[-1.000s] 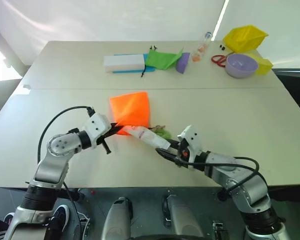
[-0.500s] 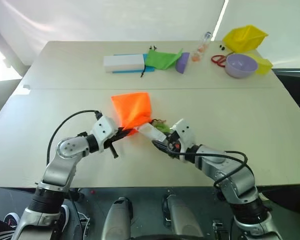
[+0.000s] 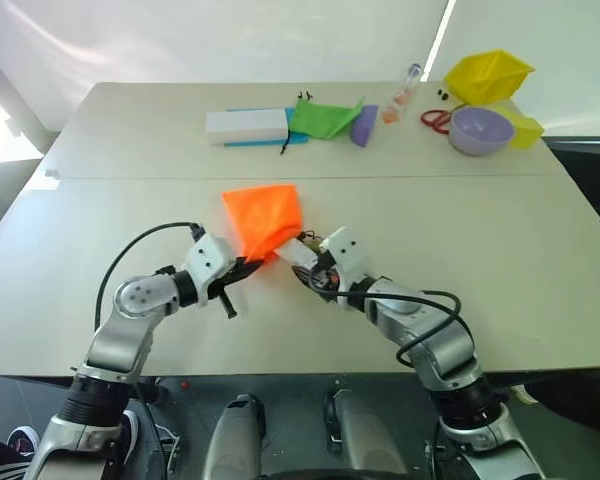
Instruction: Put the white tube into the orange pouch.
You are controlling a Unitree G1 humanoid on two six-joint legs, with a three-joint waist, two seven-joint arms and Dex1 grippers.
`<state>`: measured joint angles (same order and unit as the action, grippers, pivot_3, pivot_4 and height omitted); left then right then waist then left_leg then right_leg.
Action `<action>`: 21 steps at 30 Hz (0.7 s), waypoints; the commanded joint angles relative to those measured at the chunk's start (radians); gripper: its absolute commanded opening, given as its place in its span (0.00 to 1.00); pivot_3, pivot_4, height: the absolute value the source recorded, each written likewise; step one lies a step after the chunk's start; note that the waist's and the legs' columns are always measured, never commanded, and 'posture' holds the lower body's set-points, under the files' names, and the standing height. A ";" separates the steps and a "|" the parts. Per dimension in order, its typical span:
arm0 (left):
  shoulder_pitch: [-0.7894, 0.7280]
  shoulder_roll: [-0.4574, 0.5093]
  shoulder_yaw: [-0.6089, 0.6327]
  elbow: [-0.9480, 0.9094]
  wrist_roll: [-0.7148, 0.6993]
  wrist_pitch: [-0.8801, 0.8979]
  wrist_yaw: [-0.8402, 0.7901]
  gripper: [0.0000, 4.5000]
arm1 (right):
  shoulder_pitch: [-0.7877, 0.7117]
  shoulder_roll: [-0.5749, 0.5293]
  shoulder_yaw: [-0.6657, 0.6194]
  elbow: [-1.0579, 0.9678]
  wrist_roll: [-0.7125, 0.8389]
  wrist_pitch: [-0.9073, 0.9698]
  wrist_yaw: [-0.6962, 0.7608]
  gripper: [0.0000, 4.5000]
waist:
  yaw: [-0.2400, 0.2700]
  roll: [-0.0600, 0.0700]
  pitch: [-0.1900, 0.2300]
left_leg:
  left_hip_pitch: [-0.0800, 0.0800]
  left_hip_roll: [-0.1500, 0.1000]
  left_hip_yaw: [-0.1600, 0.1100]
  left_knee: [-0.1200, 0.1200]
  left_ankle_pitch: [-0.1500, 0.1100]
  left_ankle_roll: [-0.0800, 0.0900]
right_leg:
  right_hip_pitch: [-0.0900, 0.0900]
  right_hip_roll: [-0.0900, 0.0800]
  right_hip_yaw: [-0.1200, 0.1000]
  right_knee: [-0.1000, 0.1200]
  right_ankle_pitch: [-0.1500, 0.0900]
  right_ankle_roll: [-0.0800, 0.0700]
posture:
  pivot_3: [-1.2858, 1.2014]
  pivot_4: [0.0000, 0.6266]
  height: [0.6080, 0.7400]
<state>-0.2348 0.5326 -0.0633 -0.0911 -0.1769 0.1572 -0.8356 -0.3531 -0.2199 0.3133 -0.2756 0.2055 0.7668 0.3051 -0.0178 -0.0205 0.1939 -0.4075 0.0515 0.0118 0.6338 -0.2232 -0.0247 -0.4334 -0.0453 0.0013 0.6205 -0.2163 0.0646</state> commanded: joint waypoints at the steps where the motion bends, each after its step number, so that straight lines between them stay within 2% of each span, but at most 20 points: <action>1: -0.015 -0.003 0.013 -0.002 -0.006 -0.024 0.010 0.00 | -0.062 0.052 0.005 0.085 -0.037 -0.034 -0.025 0.41 | -0.001 0.000 0.000 | 0.000 0.000 0.000 0.000 0.000 0.000 | 0.000 0.000 0.000 0.000 0.000 0.000 | 0.52 0.24 1.00; 6: -0.009 -0.013 0.000 0.008 0.001 -0.034 0.021 0.00 | -0.123 0.127 -0.001 0.184 -0.060 -0.009 -0.051 0.41 | 0.000 0.000 0.000 | 0.000 0.000 0.000 0.000 0.000 0.000 | 0.000 0.000 0.000 0.000 0.001 -0.001 | 0.52 0.24 1.00; 14: -0.009 -0.009 0.019 0.014 -0.012 -0.035 0.022 0.00 | -0.185 0.141 0.017 0.263 -0.128 0.006 -0.068 0.41 | -0.001 0.000 0.000 | 0.000 0.000 0.000 0.000 0.000 0.000 | 0.000 0.000 0.000 0.000 0.001 -0.001 | 0.52 0.24 1.00; 21: -0.022 -0.005 0.037 0.029 -0.026 -0.049 0.024 0.00 | -0.195 0.216 -0.010 0.287 -0.057 0.083 -0.010 0.41 | -0.004 0.000 0.000 | 0.001 0.000 0.000 0.000 0.000 0.000 | -0.001 0.000 0.000 0.004 0.001 -0.001 | 0.52 0.24 1.00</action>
<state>-0.2432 0.5213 -0.0499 -0.0457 -0.1868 0.1266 -0.8081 -0.5561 -0.0277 0.3022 -0.0173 0.1292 0.8055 0.2832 -0.0214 -0.0204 0.1935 -0.4066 0.0517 0.0118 0.6337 -0.2231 -0.0245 -0.4344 -0.0451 0.0014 0.6246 -0.2156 0.0631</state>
